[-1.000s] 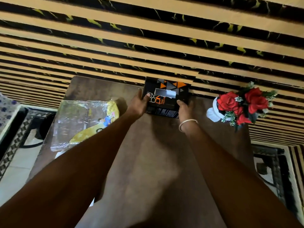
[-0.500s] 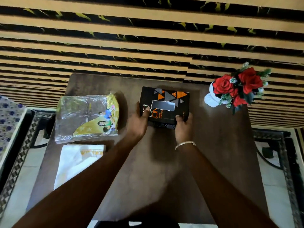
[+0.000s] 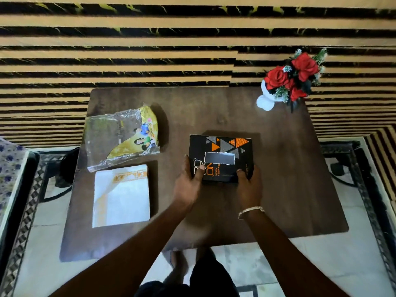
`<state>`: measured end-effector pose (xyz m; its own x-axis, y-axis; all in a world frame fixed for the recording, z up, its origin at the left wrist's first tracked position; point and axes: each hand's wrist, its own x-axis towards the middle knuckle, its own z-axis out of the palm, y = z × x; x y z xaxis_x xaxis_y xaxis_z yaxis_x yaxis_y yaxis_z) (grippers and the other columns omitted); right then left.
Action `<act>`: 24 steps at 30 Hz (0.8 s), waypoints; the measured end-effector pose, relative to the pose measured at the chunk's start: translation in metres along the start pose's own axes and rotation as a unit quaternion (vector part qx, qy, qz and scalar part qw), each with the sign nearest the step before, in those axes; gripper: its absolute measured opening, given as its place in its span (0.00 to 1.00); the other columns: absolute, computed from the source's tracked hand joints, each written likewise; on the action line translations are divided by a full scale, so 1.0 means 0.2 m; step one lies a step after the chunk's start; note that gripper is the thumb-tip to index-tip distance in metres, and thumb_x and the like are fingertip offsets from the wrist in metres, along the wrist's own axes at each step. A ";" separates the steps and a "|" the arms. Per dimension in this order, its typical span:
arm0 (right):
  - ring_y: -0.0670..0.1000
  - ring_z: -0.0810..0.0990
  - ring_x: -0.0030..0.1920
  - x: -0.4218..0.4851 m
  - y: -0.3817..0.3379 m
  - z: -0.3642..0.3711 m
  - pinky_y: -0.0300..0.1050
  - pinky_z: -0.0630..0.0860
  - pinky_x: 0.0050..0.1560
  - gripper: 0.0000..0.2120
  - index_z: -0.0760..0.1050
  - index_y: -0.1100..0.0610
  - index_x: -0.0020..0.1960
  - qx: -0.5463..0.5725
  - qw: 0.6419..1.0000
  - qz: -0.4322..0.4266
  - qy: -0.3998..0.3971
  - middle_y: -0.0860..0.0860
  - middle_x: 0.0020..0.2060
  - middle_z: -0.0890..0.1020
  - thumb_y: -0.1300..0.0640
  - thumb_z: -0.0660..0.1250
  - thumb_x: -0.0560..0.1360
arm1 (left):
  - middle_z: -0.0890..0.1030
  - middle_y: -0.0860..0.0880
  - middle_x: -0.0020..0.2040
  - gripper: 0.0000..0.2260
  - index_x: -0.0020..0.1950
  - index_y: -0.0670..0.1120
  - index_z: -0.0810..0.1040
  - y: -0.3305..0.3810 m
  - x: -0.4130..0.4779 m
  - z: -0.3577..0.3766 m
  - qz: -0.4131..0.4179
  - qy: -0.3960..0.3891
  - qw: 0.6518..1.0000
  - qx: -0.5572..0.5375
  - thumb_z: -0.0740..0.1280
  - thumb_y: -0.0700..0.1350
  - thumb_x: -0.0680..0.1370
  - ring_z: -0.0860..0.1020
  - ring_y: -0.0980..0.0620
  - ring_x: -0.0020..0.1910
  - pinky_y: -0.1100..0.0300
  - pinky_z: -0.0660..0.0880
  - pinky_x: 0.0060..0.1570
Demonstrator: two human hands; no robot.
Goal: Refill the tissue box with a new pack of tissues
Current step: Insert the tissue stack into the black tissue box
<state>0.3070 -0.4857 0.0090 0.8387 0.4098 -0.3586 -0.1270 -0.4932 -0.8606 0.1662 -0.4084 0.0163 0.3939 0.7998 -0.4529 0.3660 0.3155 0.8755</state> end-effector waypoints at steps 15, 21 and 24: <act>0.61 0.53 0.80 0.04 0.01 -0.10 0.64 0.52 0.77 0.50 0.46 0.51 0.80 -0.209 0.969 -0.125 -0.035 0.56 0.80 0.53 0.40 0.72 0.70 | 0.63 0.48 0.78 0.31 0.81 0.51 0.50 -0.02 -0.13 -0.13 -0.024 -0.052 0.998 0.015 0.62 0.46 0.83 0.63 0.59 0.71 0.63 0.63 0.68; 0.53 0.31 0.79 0.07 -0.29 0.05 0.63 0.37 0.78 0.72 0.32 0.49 0.79 -0.517 0.739 -0.345 -0.258 0.48 0.80 0.34 0.20 0.68 0.52 | 0.64 0.47 0.78 0.35 0.80 0.47 0.56 -0.06 -0.11 -0.24 0.033 -0.063 0.986 0.150 0.69 0.46 0.77 0.66 0.47 0.75 0.61 0.65 0.67; 0.55 0.30 0.79 0.10 -0.34 0.17 0.62 0.36 0.78 0.76 0.30 0.51 0.79 -0.584 0.651 -0.371 -0.313 0.50 0.79 0.33 0.23 0.72 0.50 | 0.67 0.45 0.77 0.38 0.79 0.44 0.59 -0.05 -0.09 -0.26 0.069 -0.102 0.972 0.199 0.73 0.44 0.73 0.68 0.50 0.74 0.63 0.64 0.68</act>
<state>0.3140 -0.4177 0.0475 0.0132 0.9192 -0.3935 0.9854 -0.0786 -0.1507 0.1113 -0.3990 0.0247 0.6059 0.6904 -0.3952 0.5796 -0.0430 0.8137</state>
